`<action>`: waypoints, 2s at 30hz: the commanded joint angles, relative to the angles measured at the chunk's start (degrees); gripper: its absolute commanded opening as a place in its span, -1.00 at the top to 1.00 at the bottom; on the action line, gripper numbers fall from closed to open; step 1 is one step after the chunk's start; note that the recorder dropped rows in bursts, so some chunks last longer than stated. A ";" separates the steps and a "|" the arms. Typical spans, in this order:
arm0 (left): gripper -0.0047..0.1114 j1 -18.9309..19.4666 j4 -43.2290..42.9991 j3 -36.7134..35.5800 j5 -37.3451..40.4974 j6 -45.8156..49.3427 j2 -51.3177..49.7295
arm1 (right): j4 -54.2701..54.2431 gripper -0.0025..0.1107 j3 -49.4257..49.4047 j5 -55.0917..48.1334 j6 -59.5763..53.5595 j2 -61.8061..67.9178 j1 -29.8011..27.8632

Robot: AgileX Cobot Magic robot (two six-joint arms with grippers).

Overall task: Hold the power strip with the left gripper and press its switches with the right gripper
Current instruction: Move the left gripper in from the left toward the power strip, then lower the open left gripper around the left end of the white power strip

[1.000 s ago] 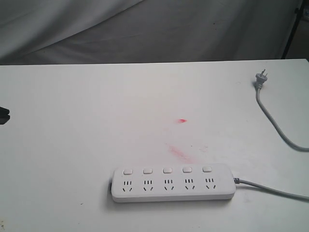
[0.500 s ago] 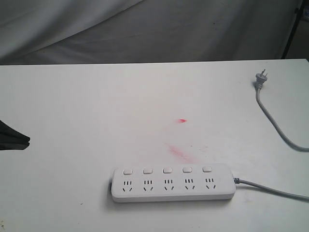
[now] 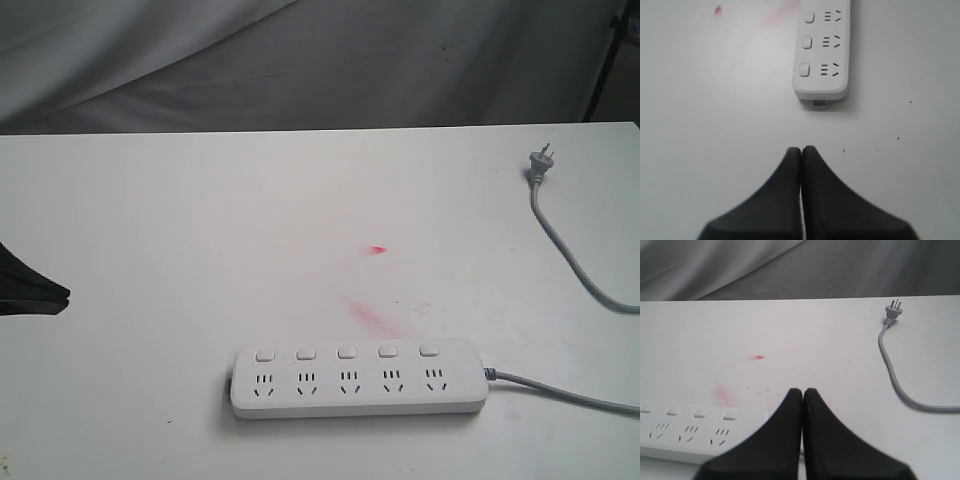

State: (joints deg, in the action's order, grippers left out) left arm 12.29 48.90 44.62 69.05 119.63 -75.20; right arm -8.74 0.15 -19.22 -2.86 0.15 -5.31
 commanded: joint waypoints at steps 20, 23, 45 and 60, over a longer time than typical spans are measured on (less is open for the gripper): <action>-0.37 0.14 5.58 -0.27 0.37 0.36 -3.11 | 0.49 0.96 -0.15 0.11 0.16 -0.15 -0.38; -0.61 0.14 9.16 -0.27 0.37 0.36 -3.11 | 0.49 0.96 -0.15 0.11 0.16 -0.15 -0.38; -0.73 -1.71 8.88 -0.27 0.92 0.36 -7.27 | 0.49 0.96 -0.15 0.11 0.16 -0.15 -0.38; -0.73 -12.39 7.18 -0.27 -0.28 0.36 -13.78 | 0.49 0.96 -0.15 0.11 0.16 -0.15 -0.38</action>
State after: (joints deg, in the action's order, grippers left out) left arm 1.28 54.83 44.62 69.33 119.73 -87.82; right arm -8.74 0.15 -19.22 -2.86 0.15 -5.31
